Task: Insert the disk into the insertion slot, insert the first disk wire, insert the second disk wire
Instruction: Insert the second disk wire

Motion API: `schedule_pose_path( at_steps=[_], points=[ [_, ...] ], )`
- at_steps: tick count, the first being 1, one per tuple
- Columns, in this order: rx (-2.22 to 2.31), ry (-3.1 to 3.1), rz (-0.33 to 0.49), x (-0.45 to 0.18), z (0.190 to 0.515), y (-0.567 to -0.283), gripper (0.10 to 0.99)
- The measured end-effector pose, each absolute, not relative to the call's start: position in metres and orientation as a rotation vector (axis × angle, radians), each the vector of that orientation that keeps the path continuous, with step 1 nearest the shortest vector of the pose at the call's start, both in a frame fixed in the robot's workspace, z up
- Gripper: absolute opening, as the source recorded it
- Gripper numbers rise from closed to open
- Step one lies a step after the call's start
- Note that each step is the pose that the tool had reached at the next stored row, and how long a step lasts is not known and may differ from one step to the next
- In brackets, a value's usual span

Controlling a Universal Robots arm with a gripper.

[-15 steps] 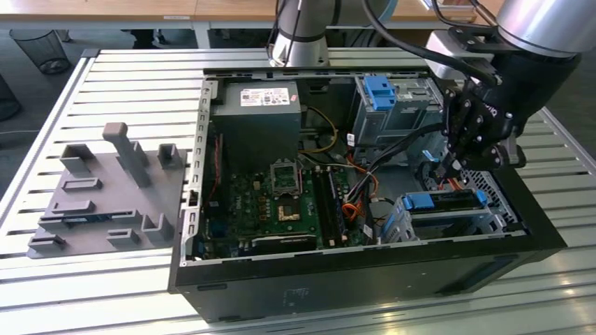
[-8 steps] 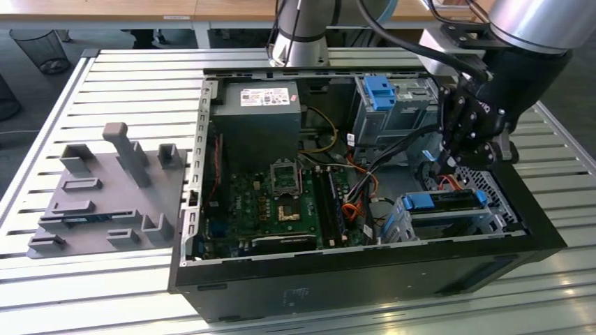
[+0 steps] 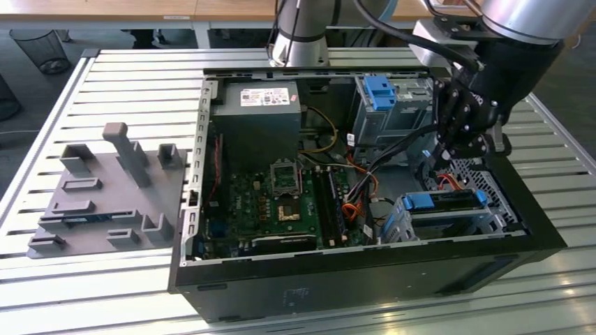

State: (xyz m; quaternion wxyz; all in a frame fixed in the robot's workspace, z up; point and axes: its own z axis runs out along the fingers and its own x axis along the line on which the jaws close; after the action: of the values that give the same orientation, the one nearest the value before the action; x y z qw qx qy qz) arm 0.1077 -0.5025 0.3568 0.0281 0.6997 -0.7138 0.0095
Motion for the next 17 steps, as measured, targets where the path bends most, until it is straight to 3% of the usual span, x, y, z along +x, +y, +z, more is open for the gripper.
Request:
schedule_pose_path(
  at_steps=[13, 14, 17],
  points=[
    [2.145, -2.189, 0.06, 0.1052, 0.3566, -0.4922, 0.114],
    [2.145, -2.189, 0.061, 0.1052, 0.3565, -0.492, 0.176],
    [2.144, -2.188, 0.063, 0.1052, 0.356, -0.4913, 0.176]
  ],
)
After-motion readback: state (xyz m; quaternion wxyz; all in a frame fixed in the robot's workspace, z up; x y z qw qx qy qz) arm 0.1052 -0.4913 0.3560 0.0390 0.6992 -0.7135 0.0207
